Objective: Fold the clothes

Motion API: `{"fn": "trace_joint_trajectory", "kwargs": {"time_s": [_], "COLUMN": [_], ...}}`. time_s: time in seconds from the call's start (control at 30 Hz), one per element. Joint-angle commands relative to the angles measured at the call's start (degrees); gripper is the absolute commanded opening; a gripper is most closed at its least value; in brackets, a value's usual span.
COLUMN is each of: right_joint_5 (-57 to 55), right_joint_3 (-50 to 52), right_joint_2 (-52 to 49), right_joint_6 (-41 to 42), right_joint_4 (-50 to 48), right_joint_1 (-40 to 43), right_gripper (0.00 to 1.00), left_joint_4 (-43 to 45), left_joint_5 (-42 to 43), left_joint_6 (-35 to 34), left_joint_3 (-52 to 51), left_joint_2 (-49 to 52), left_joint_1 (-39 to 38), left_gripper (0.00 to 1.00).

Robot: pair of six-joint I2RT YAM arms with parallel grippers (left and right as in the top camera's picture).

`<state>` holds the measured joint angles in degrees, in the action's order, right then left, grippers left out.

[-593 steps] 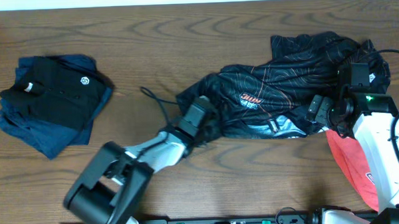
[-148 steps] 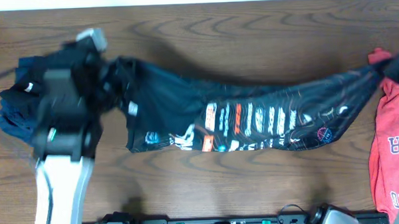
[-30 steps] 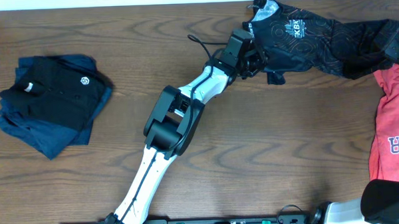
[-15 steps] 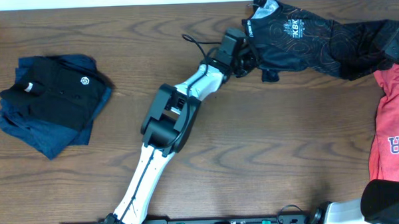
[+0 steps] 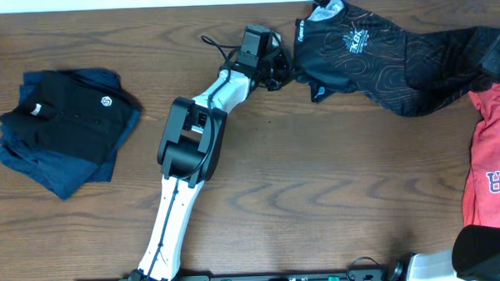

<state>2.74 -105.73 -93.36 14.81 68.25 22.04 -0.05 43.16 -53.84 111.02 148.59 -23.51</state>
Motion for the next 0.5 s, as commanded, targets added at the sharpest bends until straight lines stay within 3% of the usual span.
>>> {"fn": "trace_joint_trajectory", "kwargs": {"time_s": [0.0,0.07,0.47], "right_joint_5": [-0.4,-0.4,-0.4], "right_joint_3": [-0.1,-0.1,-0.1], "right_joint_2": [0.4,0.4,0.4], "right_joint_6": [-0.8,-0.8,-0.8], "right_joint_4": [0.1,0.1,0.1], "right_joint_1": [-0.4,-0.4,-0.4], "right_gripper": [0.01,0.01,0.01], "left_joint_4": [-1.2,-1.2,-0.8], "left_joint_5": [1.2,1.2,-0.3], "left_joint_6": [5.5,5.8,7.1], "left_joint_3": [-0.2,-0.2,-0.2], "left_joint_2": [-2.3,-2.3,-2.3], "left_joint_1": [0.0,0.0,0.2], "left_gripper": [0.08,0.14,0.13]}}
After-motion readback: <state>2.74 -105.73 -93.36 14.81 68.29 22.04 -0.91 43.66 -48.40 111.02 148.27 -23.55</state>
